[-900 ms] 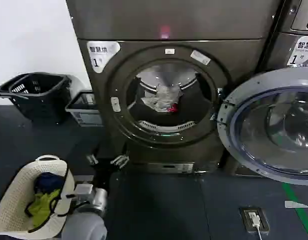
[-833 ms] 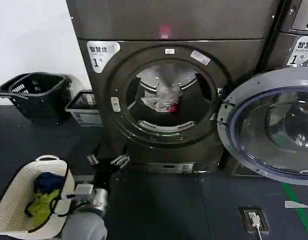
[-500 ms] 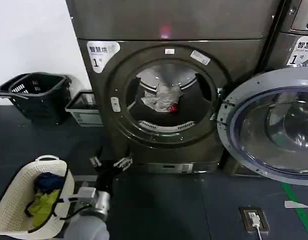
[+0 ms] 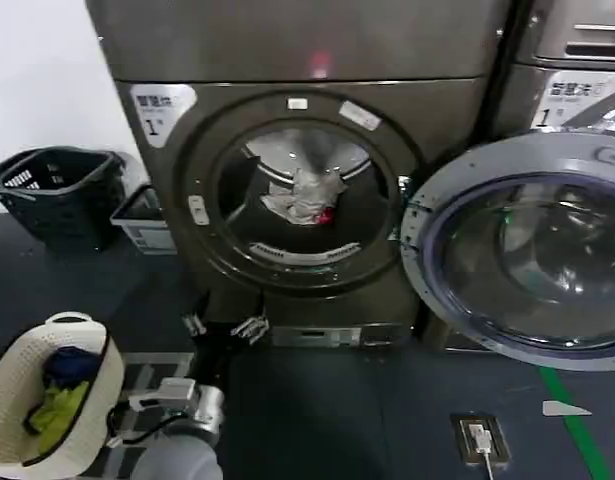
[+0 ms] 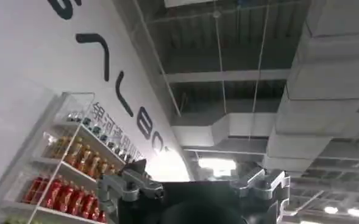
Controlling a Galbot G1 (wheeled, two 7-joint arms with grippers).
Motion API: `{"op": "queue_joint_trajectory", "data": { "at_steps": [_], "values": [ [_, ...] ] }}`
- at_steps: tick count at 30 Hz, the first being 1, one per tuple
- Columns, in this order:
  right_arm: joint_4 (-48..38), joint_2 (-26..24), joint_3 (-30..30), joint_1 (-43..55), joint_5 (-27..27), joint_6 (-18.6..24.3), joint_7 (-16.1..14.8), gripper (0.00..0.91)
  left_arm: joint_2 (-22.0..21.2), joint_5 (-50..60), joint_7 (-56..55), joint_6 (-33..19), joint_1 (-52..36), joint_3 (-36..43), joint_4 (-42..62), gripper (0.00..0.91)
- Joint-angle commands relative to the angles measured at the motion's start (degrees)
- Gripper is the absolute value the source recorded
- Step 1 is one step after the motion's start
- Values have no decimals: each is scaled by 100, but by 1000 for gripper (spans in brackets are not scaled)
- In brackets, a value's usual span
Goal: Grasp the clothes from the dryer.
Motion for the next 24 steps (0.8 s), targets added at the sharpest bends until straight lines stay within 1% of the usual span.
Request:
{"op": "queue_joint_trajectory", "data": {
  "at_steps": [1,11,20,21,24],
  "values": [
    [-5,8,21,-3,3,11,-4,907,-5,-11,4,13,-16,1,-2,907],
    [26,40,-31,24,-15,31,-7,907,-21,-19,13,20,-23,26,14,907],
    [2,80,-8,-25,23,325,-4,907,-30,-25,27,28,-56,70,27,907],
    [22,88,11,-31,34,249,-14,907,-26,-25,29,27,-52,72,27,907],
    [-13,92,63,-56,70,258,2,907,6,-35,27,31,-39,76,9,907]
  ]
}}
